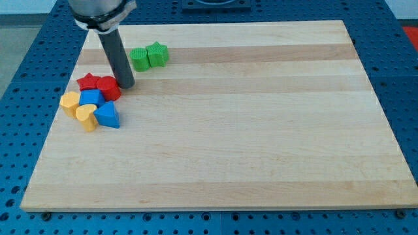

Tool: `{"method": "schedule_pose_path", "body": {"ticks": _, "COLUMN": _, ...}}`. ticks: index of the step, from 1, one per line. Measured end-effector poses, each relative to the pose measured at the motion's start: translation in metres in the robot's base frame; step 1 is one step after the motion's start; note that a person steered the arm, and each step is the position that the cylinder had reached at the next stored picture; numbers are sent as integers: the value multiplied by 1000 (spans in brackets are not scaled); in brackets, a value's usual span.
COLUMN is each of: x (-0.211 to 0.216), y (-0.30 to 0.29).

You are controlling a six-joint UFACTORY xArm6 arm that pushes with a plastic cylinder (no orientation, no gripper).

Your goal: Move green circle into the group of blocks

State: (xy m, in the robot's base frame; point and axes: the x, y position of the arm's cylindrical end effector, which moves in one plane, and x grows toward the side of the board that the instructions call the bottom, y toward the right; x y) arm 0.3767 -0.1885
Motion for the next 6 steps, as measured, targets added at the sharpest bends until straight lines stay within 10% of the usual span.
{"method": "schedule_pose_path", "body": {"ticks": 2, "x": -2, "y": 27}}
{"method": "schedule_pose_path", "body": {"ticks": 4, "x": 83, "y": 107}}
{"method": "schedule_pose_path", "body": {"ticks": 6, "x": -11, "y": 159}}
